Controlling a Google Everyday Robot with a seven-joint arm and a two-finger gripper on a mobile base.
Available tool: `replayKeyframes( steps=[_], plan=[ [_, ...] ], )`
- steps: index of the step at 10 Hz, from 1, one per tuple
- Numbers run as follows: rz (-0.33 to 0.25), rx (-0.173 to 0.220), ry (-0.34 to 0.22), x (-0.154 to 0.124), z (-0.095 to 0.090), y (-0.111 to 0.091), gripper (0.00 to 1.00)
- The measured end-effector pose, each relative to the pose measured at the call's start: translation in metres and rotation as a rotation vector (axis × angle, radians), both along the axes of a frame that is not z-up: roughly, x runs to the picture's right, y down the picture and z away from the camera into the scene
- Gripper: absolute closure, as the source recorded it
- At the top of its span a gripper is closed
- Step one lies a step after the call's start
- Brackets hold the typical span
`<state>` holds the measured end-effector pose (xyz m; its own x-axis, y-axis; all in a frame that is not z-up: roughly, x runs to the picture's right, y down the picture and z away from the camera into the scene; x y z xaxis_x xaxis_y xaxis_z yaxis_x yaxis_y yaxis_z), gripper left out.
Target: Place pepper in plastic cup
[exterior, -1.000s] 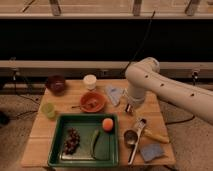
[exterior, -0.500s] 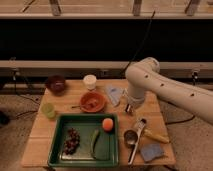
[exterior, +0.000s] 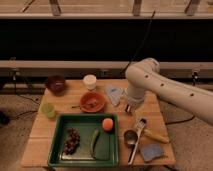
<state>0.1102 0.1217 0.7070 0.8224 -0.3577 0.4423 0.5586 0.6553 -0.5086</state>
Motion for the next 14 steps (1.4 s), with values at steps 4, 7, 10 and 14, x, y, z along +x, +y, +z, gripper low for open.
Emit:
replayKeyframes(
  steps=[4,7,10,14],
  plan=[
    [-0.109,-0.041,-0.185,-0.084,0.000,0.025,0.20],
    [-0.184,-0.049,-0.302,-0.139,0.007,0.061,0.20],
    [-0.241,-0.043,-0.357,-0.157,0.023,0.100,0.20],
    [-0.289,-0.046,-0.331,-0.159,0.047,0.131,0.20]
  ],
)
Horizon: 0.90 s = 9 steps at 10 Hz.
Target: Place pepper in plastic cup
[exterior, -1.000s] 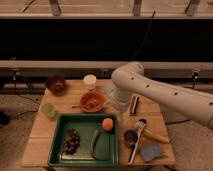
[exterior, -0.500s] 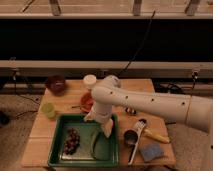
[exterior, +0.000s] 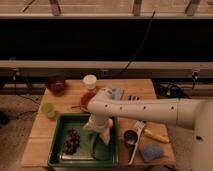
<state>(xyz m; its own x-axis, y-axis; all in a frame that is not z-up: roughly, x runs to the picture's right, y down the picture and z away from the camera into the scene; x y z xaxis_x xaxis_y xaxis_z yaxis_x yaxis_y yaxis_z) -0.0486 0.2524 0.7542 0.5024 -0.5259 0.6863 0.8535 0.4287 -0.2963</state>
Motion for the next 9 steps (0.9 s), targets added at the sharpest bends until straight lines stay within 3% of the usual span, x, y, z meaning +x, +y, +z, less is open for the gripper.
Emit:
replayKeyframes(
  steps=[9],
  plan=[
    [-0.071,0.011,0.053,0.001,0.018,0.011,0.20]
  ],
)
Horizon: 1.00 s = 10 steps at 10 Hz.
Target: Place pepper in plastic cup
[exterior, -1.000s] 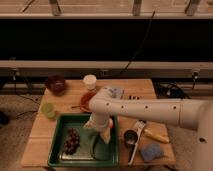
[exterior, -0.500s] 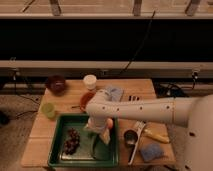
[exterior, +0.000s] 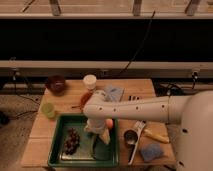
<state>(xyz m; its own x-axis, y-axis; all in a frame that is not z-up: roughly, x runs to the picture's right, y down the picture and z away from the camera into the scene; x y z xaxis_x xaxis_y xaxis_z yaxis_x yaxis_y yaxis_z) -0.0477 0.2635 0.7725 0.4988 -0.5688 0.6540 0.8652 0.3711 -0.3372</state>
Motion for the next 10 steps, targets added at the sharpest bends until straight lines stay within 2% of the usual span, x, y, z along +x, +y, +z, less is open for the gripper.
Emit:
replayKeyframes(
  steps=[4,5,6,7,10],
  plan=[
    [-0.046,-0.011,0.009,-0.003,0.004,0.013,0.20],
    [-0.050,-0.013,0.010,-0.003,0.006,0.016,0.24],
    [-0.052,-0.015,0.010,-0.003,0.007,0.018,0.30],
    [-0.054,-0.017,0.011,-0.004,0.008,0.020,0.43],
    [-0.043,-0.021,0.013,-0.003,0.009,0.019,0.73]
  ],
)
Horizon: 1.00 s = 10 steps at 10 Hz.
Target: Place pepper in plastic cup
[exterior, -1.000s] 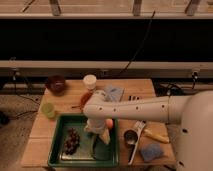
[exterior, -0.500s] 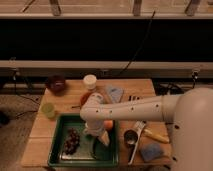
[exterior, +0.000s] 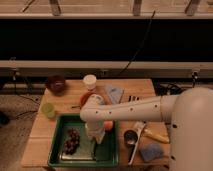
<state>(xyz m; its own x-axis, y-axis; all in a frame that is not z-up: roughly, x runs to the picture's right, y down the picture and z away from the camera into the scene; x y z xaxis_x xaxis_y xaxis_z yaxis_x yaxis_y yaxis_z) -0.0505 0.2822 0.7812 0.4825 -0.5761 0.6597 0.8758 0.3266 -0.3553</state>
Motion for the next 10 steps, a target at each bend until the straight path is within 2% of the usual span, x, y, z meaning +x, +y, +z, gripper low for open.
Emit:
replayKeyframes(
  steps=[1,3,6,9,10],
  plan=[
    [0.002,-0.001,0.000,0.001,0.000,-0.001,0.84],
    [0.008,0.002,0.000,0.001,-0.003,-0.004,0.98],
    [0.025,0.011,-0.013,-0.002,-0.018,-0.017,1.00],
    [0.030,0.015,-0.033,-0.009,-0.048,-0.039,1.00],
    [0.030,0.010,-0.046,-0.014,-0.060,-0.053,1.00]
  ],
)
